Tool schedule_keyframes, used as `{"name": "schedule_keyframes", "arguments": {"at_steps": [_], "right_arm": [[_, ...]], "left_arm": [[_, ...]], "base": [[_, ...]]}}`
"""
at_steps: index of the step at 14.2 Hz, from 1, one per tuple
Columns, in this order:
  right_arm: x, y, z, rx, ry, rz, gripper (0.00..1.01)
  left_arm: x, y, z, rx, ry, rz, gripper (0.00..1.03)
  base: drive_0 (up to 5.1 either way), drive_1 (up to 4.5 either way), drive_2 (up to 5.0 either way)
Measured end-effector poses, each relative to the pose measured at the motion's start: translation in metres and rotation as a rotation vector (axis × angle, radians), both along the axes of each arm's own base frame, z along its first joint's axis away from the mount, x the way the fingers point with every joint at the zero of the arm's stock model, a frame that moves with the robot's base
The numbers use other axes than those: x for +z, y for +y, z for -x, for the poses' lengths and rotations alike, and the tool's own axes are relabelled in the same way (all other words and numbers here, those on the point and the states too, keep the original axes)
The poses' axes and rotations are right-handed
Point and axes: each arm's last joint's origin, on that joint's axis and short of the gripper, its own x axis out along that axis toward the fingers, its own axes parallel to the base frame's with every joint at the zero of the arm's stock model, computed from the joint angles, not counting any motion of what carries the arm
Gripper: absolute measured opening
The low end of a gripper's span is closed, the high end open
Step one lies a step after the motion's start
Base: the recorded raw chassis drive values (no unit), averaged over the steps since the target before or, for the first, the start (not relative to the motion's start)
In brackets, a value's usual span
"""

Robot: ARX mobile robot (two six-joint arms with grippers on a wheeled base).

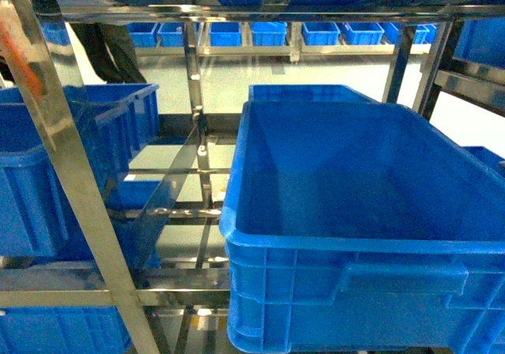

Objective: Pick red block from blue box to shelf

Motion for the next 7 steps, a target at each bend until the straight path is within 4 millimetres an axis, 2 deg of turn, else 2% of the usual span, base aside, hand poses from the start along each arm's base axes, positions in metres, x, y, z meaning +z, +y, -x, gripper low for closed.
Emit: {"name": "schedule_keyframes", "arguments": {"at_steps": [7], "right_arm": [[0.0000, 0.0000, 0.0000, 0.000, 0.000, 0.000, 0.29]], "left_arm": [[0.0000, 0.0000, 0.0000, 0.000, 0.000, 0.000, 0.98]], "base": [[0.0, 0.00, 0.0]]}}
